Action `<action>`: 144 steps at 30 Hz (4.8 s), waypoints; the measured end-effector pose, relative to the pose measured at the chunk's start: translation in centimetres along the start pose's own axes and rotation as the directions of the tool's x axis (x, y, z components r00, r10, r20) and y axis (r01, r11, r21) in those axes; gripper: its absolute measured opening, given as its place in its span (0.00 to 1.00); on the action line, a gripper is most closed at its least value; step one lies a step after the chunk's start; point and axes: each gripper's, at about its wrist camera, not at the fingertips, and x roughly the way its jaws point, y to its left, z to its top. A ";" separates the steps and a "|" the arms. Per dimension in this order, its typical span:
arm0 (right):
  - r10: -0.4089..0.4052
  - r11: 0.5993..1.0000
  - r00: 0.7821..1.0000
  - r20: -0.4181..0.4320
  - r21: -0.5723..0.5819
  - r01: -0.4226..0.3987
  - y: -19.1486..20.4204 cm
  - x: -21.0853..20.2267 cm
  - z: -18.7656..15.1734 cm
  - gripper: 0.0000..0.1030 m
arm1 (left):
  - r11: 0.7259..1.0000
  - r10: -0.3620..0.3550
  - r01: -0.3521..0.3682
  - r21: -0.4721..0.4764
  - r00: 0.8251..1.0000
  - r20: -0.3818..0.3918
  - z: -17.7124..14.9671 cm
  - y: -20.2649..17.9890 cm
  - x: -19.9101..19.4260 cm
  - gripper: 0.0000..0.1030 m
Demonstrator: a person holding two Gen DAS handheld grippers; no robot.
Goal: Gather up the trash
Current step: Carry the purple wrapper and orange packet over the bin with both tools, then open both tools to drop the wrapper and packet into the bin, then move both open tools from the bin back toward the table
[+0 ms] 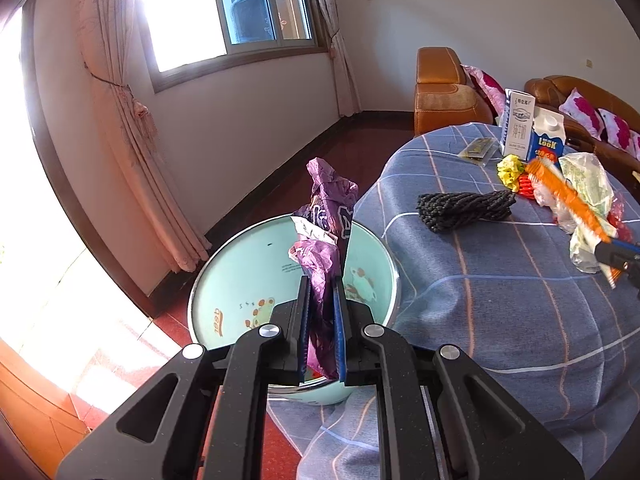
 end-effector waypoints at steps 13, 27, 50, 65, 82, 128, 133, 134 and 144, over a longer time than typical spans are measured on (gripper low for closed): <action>0.121 0.979 0.992 0.034 -0.168 -0.114 4.8 2.4 5.3 0.07 | 0.993 0.114 -0.114 -0.003 0.992 -0.059 -0.2 3.4 1.7 0.10; 0.206 0.927 0.978 -0.016 -0.318 -0.200 9.2 6.6 7.7 0.07 | 0.984 0.178 -0.177 0.023 0.980 -0.087 -0.5 5.1 3.1 0.10; 0.247 0.882 0.963 -0.103 -0.388 -0.268 13.5 11.7 7.5 0.07 | 0.978 0.206 -0.208 0.001 0.971 -0.122 -1.3 6.9 4.9 0.10; 0.253 0.868 0.960 -0.122 -0.409 -0.281 14.5 12.2 7.3 0.07 | 0.981 0.190 -0.192 -0.002 0.975 -0.116 -1.1 7.0 4.5 0.10; 0.256 0.867 0.959 -0.121 -0.411 -0.283 15.0 12.1 7.4 0.07 | 0.984 0.179 -0.180 -0.004 0.978 -0.112 -1.1 7.2 4.3 0.10; 0.237 0.890 0.965 -0.113 -0.373 -0.262 13.8 12.0 6.4 0.39 | 0.984 0.172 -0.176 -0.025 0.979 -0.109 -1.1 6.8 4.6 0.47; 0.236 0.894 0.965 -0.113 -0.364 -0.261 13.5 11.9 6.2 0.40 | 0.985 0.171 -0.174 -0.021 0.979 -0.107 -1.1 6.7 4.4 0.47; 0.236 0.895 0.965 -0.112 -0.362 -0.261 13.5 11.9 6.2 0.41 | 0.985 0.171 -0.174 -0.020 0.979 -0.107 -1.1 6.7 4.4 0.47; 0.220 0.911 0.972 -0.085 -0.337 -0.236 12.4 10.9 6.5 0.44 | 0.985 0.170 -0.173 -0.014 0.980 -0.100 -1.2 6.1 4.3 0.61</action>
